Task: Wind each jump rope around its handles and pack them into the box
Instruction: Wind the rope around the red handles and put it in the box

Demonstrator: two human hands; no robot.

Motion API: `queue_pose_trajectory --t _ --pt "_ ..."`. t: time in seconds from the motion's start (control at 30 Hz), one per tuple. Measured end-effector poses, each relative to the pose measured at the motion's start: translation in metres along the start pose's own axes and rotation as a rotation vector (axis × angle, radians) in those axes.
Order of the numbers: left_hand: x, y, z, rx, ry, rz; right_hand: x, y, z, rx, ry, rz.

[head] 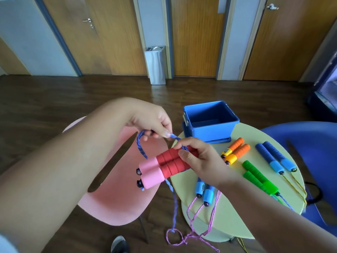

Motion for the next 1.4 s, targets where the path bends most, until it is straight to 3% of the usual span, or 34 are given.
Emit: queue_pose_trajectory --t 0.1,0.2,0.27,0.47,0.63,0.87,1.0,1.13,1.27,1.4 --pt "-0.019 -0.005 -0.008 0.035 0.212 0.139 -0.006 0.005 -0.006 0.017 -0.068 0.000" --pt "-0.046 -0.016 0.012 0.064 0.609 0.270 -0.019 0.005 -0.009 0.049 -0.140 -0.038" --pt "-0.072 -0.027 0.037 0.063 0.897 0.309 -0.029 0.002 -0.010 0.071 -0.192 -0.063" --pt "-0.088 -0.049 0.134 0.145 1.350 0.370 -0.033 -0.025 -0.008 0.242 -0.196 -0.004" --pt "-0.053 -0.032 0.176 0.218 1.072 0.341 0.002 -0.041 0.002 0.374 -0.029 0.090" --pt "-0.027 0.001 0.150 0.268 0.576 0.224 0.018 -0.035 0.007 0.371 0.140 0.079" --pt "-0.012 0.020 0.111 0.499 0.455 0.239 0.019 -0.030 0.007 0.289 0.165 -0.006" --pt "-0.001 0.028 0.076 0.695 0.142 0.260 0.012 -0.021 0.010 0.201 0.099 -0.052" --pt "0.014 0.029 0.058 0.708 -0.041 0.239 0.013 -0.020 0.012 0.251 0.055 0.063" --pt "0.018 0.017 0.047 0.679 -0.079 0.218 0.017 -0.018 0.010 0.323 0.053 0.075"
Point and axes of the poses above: each hand's wrist, its own y-axis away from the middle knuckle, its own z-axis out of the palm, x = y × z, the point moved 2 cm from there along -y, towards the middle knuckle, and after that the axes turned 13 degrees about y, right-handed, at the moved point
